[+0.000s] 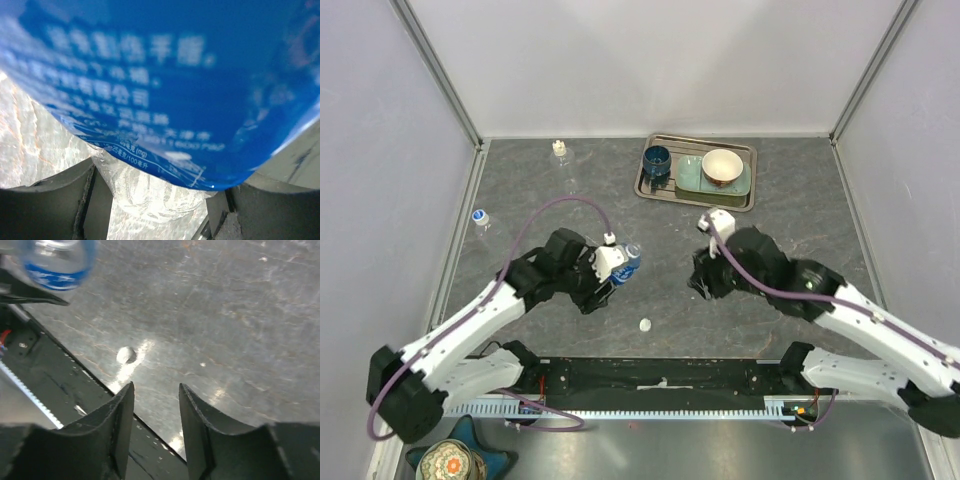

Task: Screw on the bottle caps
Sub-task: Place the plastic bottle at the center of the board.

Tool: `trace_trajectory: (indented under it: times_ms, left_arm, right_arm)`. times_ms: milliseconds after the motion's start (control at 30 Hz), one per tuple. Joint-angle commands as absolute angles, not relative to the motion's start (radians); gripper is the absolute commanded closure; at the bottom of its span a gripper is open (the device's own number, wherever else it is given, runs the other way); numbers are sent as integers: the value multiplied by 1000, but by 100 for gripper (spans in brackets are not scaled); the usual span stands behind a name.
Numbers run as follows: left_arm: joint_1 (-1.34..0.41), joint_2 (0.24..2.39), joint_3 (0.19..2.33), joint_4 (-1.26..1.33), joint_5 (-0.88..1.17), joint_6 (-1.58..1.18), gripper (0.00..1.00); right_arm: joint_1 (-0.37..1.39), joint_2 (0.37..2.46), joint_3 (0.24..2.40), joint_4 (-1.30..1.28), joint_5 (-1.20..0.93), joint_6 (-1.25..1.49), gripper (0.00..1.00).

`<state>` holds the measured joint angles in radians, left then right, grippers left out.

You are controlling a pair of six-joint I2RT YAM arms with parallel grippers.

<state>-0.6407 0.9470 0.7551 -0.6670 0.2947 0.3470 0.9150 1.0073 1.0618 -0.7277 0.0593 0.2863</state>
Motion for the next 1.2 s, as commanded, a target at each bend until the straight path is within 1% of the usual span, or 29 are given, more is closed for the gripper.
trace_trajectory:
  times_ms: [0,33,67,133,167,233,267,433,533,633,667,733,767,800,833,867,900,967,1033,1067,1167]
  left_arm:
    - [-637,1083,752,-661,189,483,98]
    - [-638,1159,762,-658,189,480,98]
    - [-641,1192,782,-655,183,476,98]
    - [-652,1259,796,-625,157,479,98]
    - [-663,1317,807,-615,132,486,98]
    - [-669,1363,821,-600,123,488,98]
    - [-679,1412,831,-588,108,489,98]
    - [-689,1522,839,-571,77,499,98]
    - [-696,1586,838,-552,46,496,96]
    - [-709,1624,836,-540,15,489,87]
    - [-713,1631,839,-538,2,486,80]
    - [-713,1623,839,-538,2,485,73]
    - [-713,1614,841,-537,-24,485,67]
    - [-713,1599,844,-538,-25,485,66]
    - [-713,1565,845,-545,-23,483,59]
    - [-715,1546,862,-554,-17,476,46]
    - [-715,1528,876,-570,-8,472,39]
    - [-715,1471,928,-624,-5,459,27]
    - [-719,1433,989,-681,30,456,8]
    - [-722,1402,1014,-702,38,454,6]
    - [-748,1344,1103,-780,102,445,5]
  right_arm:
    - [965,835,835,-552,31,518,52]
    - [974,816,812,-545,50,537,51]
    - [980,799,789,-532,76,561,48]
    - [983,775,778,-522,121,575,48]
    - [983,775,773,-506,124,577,48]
    - [985,785,773,-497,129,574,48]
    - [985,790,767,-483,124,572,47]
    - [999,831,742,-456,181,586,46]
    - [999,807,749,-440,212,581,42]
    - [999,810,755,-445,219,594,41]
    - [999,827,752,-446,212,600,41]
    - [999,844,732,-449,203,618,40]
    - [999,854,721,-448,199,627,40]
    - [999,857,707,-443,195,632,39]
    - [999,856,686,-439,195,640,39]
    - [999,850,678,-439,195,653,39]
    - [1000,844,669,-439,198,657,39]
    - [1000,819,646,-439,199,664,39]
    - [1000,807,637,-449,212,672,41]
    - [1000,796,637,-457,219,676,41]
    - [1000,763,638,-477,256,695,44]
